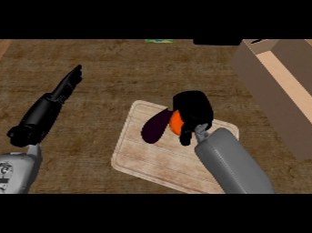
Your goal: Pick the squash from the cutting board and place it in the cardboard box
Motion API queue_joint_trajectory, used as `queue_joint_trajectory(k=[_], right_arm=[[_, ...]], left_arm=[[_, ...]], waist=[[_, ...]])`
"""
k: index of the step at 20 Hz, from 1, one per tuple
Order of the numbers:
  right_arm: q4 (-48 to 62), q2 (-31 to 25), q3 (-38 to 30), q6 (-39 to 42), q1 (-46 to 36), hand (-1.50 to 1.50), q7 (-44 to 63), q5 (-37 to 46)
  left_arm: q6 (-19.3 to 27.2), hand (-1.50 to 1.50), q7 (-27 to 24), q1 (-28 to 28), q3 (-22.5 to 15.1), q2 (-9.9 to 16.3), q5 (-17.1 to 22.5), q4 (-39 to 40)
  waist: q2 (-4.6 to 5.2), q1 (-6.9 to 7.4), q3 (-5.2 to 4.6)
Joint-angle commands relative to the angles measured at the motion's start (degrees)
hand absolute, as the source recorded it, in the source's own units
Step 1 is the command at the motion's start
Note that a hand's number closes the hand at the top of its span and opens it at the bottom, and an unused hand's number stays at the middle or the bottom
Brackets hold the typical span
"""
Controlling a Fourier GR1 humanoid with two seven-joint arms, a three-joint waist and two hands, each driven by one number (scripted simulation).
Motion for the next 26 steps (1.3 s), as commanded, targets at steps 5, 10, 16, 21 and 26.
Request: queue_joint_trajectory(k=[5,10,16,21,26], right_arm=[[23.34,-0.61,-13.63,-15.05,-17.22,1.50,-10.53,-2.23],[26.81,-1.34,-12.69,-19.87,-25.43,1.50,-11.07,2.53],[24.18,-2.97,-15.96,-21.10,-29.92,1.50,-5.62,3.73],[19.88,-3.77,-21.55,-28.39,-29.57,1.50,7.03,4.56],[18.52,-11.39,-26.70,-26.99,-31.71,1.50,9.68,4.07]], left_arm=[[-0.86,0.00,2.22,-1.32,-0.62,-0.71,0.29,-1.59],[-1.41,0.00,0.09,-1.71,0.95,-0.23,0.45,1.50],[-0.85,0.00,0.22,2.62,-0.14,-1.26,-0.99,-1.09],[-1.04,0.00,1.68,2.44,1.85,0.22,0.04,-3.76],[-0.27,0.00,1.62,2.00,0.76,-1.06,-1.45,-2.93]], waist=[[0.30,1.16,0.07],[0.01,0.30,-0.01],[-0.54,-0.78,-0.01],[-0.80,-0.96,0.01],[-0.70,-1.38,0.01]])
